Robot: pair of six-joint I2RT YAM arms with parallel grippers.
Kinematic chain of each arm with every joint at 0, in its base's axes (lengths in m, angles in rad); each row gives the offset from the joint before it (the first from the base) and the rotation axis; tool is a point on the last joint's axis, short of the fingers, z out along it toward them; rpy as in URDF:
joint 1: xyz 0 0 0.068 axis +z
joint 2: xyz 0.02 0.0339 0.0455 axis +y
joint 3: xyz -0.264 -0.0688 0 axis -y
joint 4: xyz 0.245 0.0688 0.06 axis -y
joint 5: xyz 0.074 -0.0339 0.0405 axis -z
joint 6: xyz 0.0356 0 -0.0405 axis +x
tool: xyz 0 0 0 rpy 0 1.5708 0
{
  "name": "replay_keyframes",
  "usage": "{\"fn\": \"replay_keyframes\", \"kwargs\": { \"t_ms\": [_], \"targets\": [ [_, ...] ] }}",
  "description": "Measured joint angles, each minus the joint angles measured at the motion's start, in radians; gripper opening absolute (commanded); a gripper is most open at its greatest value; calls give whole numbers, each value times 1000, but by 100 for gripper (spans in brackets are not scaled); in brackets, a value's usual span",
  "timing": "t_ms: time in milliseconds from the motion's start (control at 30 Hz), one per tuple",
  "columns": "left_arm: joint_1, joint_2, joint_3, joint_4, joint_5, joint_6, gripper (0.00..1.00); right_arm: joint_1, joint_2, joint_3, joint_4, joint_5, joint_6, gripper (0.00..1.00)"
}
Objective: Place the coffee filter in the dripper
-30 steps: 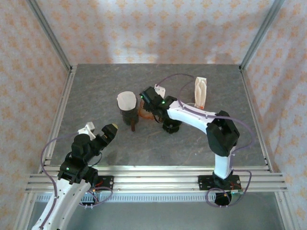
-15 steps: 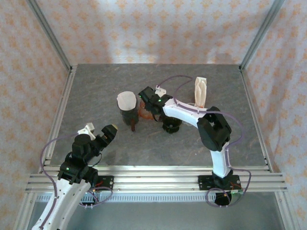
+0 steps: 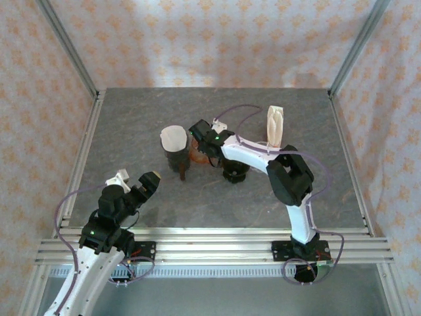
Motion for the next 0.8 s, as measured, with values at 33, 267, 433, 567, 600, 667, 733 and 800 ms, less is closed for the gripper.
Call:
{"fn": "replay_keyframes", "kwargs": {
  "t_ms": [33, 267, 433, 567, 600, 667, 733, 800],
  "targets": [
    [0, 0, 0, 0, 0, 0, 100, -2, 0, 0, 1, 0, 1, 21],
    [0, 0, 0, -2, -1, 0, 100, -5, 0, 0, 1, 9, -6, 10],
    [0, 0, 0, -6, -8, 0, 100, -6, 0, 0, -7, 13, -21, 3],
    [0, 0, 0, -9, -18, 0, 100, -6, 0, 1, -17, 23, -41, 0],
    [0, 0, 0, -9, -19, 0, 100, -6, -1, 1, -18, 27, -44, 0],
    [0, 0, 0, -9, -19, -1, 100, -8, -3, 1, -25, 32, -56, 0],
    [0, 0, 0, -9, -19, -3, 100, -12, -10, 1, -29, 37, -64, 0],
    [0, 0, 0, -10, -19, -4, 100, -19, -24, 1, -31, 42, -76, 0]
  ]
}}
